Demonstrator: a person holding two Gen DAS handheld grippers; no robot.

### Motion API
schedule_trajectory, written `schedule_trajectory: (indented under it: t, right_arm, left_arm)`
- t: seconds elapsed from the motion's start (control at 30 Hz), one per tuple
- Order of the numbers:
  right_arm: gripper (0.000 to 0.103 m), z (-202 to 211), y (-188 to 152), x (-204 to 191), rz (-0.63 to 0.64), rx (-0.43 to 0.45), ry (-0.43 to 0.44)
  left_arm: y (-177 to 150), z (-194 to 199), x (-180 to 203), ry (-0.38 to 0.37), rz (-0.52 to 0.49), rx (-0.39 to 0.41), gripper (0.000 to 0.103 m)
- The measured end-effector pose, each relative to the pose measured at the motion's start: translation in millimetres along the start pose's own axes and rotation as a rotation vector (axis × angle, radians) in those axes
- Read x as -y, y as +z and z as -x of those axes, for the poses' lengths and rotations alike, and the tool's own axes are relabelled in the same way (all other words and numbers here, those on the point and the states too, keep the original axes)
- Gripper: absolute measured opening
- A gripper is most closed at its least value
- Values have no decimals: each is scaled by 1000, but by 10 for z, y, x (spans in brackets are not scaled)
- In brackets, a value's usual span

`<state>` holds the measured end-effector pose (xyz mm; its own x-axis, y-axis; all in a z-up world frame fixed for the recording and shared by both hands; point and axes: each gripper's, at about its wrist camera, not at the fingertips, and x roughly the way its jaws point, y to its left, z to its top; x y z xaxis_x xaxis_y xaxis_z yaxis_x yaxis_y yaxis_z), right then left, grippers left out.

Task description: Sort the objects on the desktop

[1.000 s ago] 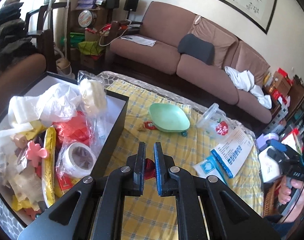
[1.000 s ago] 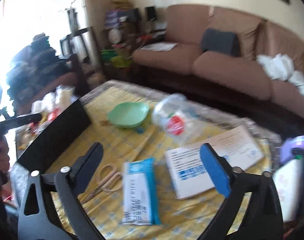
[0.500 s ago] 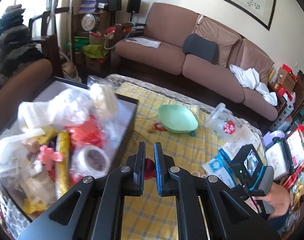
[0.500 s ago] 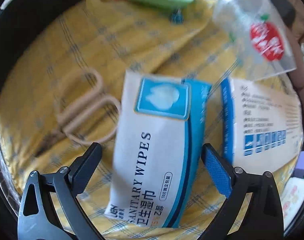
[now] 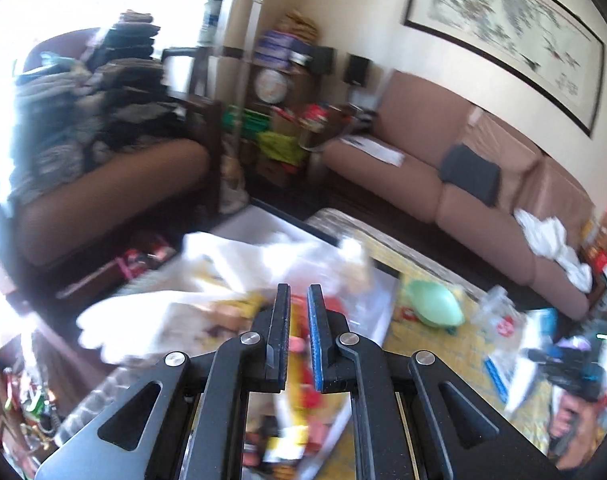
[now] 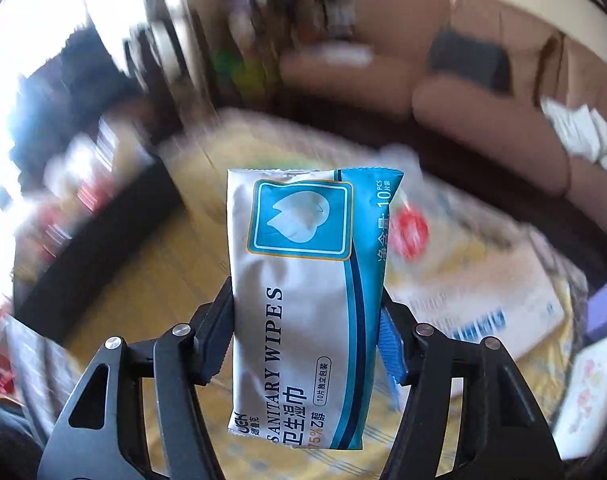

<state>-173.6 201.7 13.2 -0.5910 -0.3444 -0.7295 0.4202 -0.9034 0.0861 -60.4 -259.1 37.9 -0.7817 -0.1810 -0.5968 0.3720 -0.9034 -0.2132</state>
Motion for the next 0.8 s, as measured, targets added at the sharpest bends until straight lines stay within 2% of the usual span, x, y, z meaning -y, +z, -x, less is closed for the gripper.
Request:
schedule_trajectory:
  t: [0.03, 0.1, 0.2, 0.3, 0.43, 0.53, 0.63, 0.67, 0.7, 0.77, 0.8]
  right_arm:
    - [60, 146, 24, -92, 14, 43, 53]
    - [60, 269, 35, -268, 53, 70, 115]
    - [60, 392, 70, -621, 104, 123, 154]
    - [60, 285, 58, -1115, 147, 154, 230]
    - [60, -96, 144, -1646, 110, 78, 441]
    - [60, -458, 384, -1915, 18, 49, 541]
    - [60, -826, 713, -2162, -76, -13, 589]
    - [56, -932, 825, -2234, -95, -24, 610]
    - [50, -1057, 972, -2364, -102, -46, 638]
    - [49, -1298, 1121, -2565, -103, -88, 652]
    - [49, -1427, 1187, -2712, -58, -129, 626]
  left_arm:
    - [3, -4, -89, 10, 18, -1, 7]
    - [1, -18, -222, -1, 53, -2, 7]
    - [-8, -23, -342, 3, 76, 1, 7]
    - [-29, -17, -420, 38, 71, 19, 7]
    - [-69, -52, -648, 148, 95, 11, 7]
    - [-98, -72, -795, 163, 132, 10, 7]
    - [-127, -145, -890, 185, 137, -6, 7]
    - [-133, -162, -907, 195, 133, -10, 7]
    - [-140, -174, -921, 204, 132, -13, 7]
    - [-155, -203, -974, 203, 141, -20, 7]
    - [-158, -222, -994, 197, 145, -26, 7]
